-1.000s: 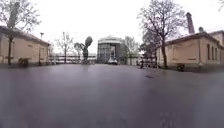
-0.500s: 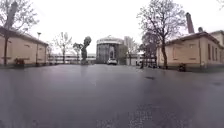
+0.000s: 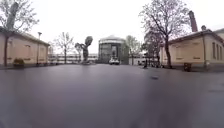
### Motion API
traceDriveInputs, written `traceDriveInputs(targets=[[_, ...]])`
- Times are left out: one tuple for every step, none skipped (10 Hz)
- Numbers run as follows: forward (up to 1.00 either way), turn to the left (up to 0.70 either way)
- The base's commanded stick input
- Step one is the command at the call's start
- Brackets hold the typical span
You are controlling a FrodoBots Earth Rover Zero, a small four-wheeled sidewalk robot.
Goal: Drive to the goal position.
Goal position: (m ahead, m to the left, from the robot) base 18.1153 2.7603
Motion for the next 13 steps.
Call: traceDriveInputs(targets=[[1.0, 0.0], [1.0, 0.0], [1.0, 0.0], [1.0, 0.0], [1.0, 0.0], [1.0, 0.0], [1.0, 0.0], [1.0, 0.0], [1.0, 0.0], [1.0, 0.0], [1.0, 0.0], [1.0, 0.13], [1.0, 0.27]])
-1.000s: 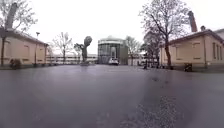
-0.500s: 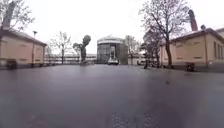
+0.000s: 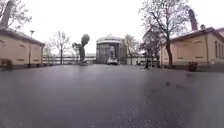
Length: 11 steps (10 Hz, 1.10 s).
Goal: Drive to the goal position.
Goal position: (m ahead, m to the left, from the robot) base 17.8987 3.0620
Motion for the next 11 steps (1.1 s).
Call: traceDriveInputs(targets=[[1.0, 0.4], [1.0, 0.34], [1.0, 0.19], [1.0, 0.05], [1.0, 0.0], [1.0, 0.0], [1.0, 0.0], [1.0, 0.0], [1.0, 0.0], [1.0, 0.0], [1.0, 0.0]])
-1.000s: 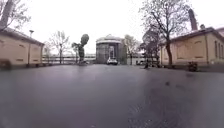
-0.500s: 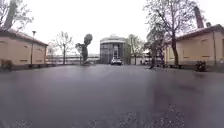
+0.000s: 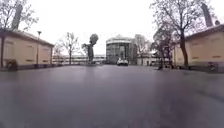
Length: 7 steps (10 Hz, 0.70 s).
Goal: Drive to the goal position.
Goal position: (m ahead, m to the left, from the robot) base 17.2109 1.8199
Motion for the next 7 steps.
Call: traceDriveInputs(targets=[[1.0, 0.0], [1.0, 0.0], [1.0, 0.0], [1.0, 0.0], [1.0, 0.0], [1.0, 0.0], [1.0, 0.0]])
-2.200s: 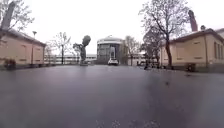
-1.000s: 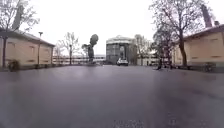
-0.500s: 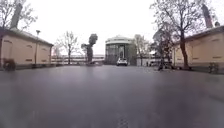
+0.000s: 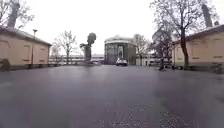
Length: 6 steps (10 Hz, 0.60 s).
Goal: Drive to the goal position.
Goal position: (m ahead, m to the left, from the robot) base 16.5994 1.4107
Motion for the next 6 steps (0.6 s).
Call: traceDriveInputs(targets=[[1.0, 0.0], [1.0, 0.0], [1.0, 0.0], [1.0, 0.0], [1.0, 0.0], [1.0, 0.0]])
